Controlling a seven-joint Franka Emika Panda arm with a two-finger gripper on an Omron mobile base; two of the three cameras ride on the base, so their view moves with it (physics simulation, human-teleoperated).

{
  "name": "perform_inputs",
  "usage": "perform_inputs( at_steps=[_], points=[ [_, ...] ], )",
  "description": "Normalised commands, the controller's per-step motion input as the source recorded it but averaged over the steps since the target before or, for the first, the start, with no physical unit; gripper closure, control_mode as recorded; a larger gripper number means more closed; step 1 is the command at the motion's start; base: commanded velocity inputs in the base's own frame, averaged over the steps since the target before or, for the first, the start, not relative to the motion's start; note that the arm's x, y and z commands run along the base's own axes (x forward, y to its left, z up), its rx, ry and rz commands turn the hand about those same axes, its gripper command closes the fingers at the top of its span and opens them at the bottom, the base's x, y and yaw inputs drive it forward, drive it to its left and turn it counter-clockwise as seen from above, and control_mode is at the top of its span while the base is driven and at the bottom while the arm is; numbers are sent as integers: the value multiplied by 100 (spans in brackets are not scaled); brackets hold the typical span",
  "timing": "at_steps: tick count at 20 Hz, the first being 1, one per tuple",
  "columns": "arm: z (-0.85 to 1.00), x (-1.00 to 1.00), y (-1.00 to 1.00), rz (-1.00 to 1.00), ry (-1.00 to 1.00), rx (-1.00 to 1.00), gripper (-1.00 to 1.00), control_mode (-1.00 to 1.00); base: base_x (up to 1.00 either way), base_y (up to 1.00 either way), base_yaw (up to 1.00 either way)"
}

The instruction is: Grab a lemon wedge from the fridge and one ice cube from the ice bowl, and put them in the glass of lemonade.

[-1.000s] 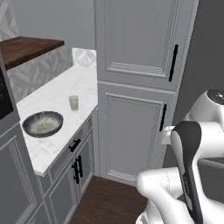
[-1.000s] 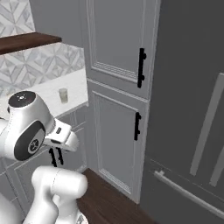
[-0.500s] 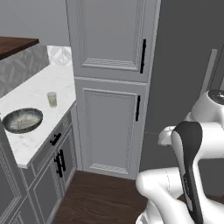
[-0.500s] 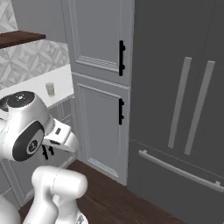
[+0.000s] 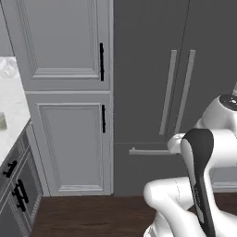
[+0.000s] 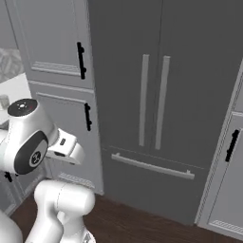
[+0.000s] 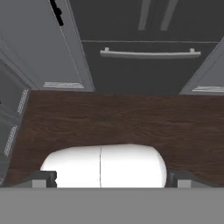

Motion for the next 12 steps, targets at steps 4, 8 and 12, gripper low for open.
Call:
perform_inputs(
  at_steps=[4, 8, 12],
  points=[
    [0, 0, 0, 0, 0, 0, -100, 100, 39, -63, -35],
    [0, 0, 0, 0, 0, 0, -100, 100, 27, -57, -19],
    [0, 0, 0, 0, 0, 0, -100, 100, 28, 0, 1]
  ],
)
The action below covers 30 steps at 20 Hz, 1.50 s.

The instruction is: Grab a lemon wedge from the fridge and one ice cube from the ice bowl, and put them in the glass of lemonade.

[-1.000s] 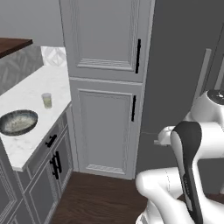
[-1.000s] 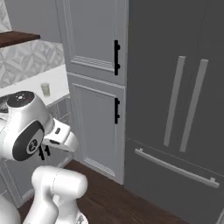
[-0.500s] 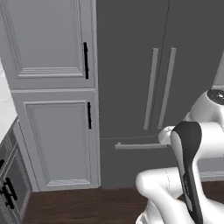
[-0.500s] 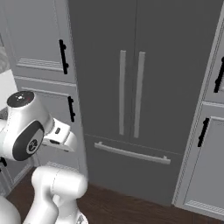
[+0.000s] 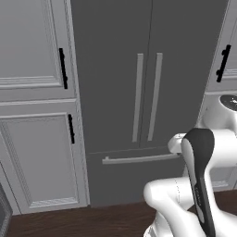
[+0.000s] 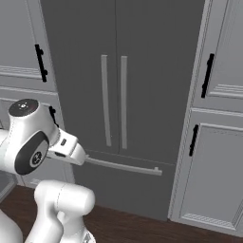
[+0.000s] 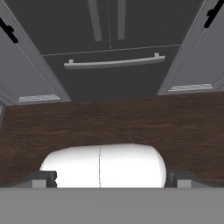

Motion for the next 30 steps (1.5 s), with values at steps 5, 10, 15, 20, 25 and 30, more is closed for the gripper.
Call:
perform_inputs(
  at_steps=[5, 10, 15, 20, 25, 30],
  points=[
    [0, 0, 0, 0, 0, 0, -100, 100, 21, -25, 3],
    [0, 0, 0, 0, 0, 0, -100, 100, 36, -12, 0],
    [0, 0, 0, 0, 0, 0, -100, 100, 39, -1, 0],
    [0, 0, 0, 0, 0, 0, -100, 100, -21, 0, 0],
    [0, 0, 0, 0, 0, 0, -100, 100, -2, 0, 0],
    [0, 0, 0, 0, -3, 0, -100, -100, 0, 0, 0]
  ],
)
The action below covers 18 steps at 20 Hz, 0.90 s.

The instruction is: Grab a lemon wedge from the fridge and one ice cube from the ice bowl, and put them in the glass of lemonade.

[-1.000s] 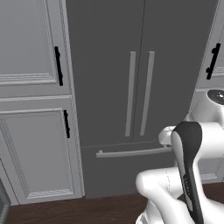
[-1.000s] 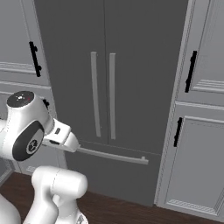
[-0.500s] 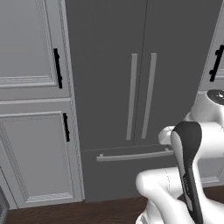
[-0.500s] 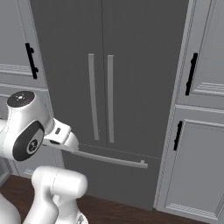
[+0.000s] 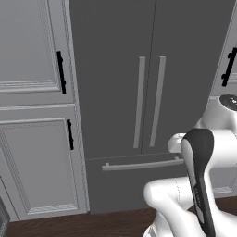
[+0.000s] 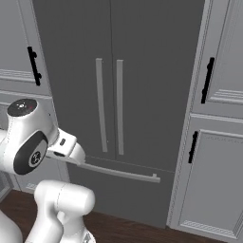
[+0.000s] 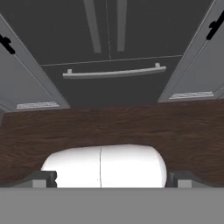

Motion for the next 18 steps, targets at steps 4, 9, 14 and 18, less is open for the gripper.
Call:
perform_inputs(
  at_steps=[4, 9, 14, 18],
  points=[
    [10, -1, 0, 0, -20, 0, -100, -100, 0, 0, 0],
    [48, -1, 7, 0, -43, -1, -100, -100, 0, 0, 0],
    [67, -4, 4, 0, -48, -4, -100, -100, 0, 0, 0],
    [64, 0, 0, 0, -19, -13, -100, -100, 0, 0, 0]
  ],
)
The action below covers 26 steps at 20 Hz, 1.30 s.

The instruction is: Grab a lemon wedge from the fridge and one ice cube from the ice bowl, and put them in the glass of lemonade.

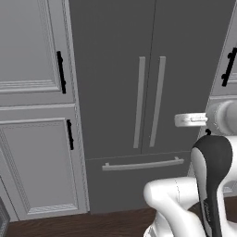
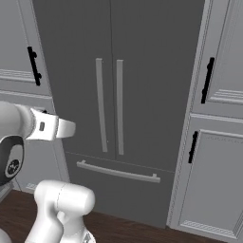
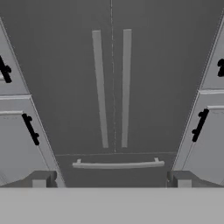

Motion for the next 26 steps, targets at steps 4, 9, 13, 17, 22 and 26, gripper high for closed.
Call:
perform_inputs(
  at_steps=[4, 9, 13, 17, 22, 26],
  points=[
    [29, -2, 0, 0, -12, -4, -100, -100, 0, 0, 0],
    [-18, 6, 0, 0, -12, 0, -100, -100, 0, 0, 0],
    [-3, 32, 0, 0, -3, -5, -100, -100, 0, 0, 0],
    [23, 2, -3, 0, -23, 0, -100, -100, 0, 0, 0],
    [24, 0, -54, 0, -4, 8, -100, -100, 0, 0, 0],
    [10, 10, -31, 0, 27, 2, -100, -100, 0, 0, 0]
  ],
)
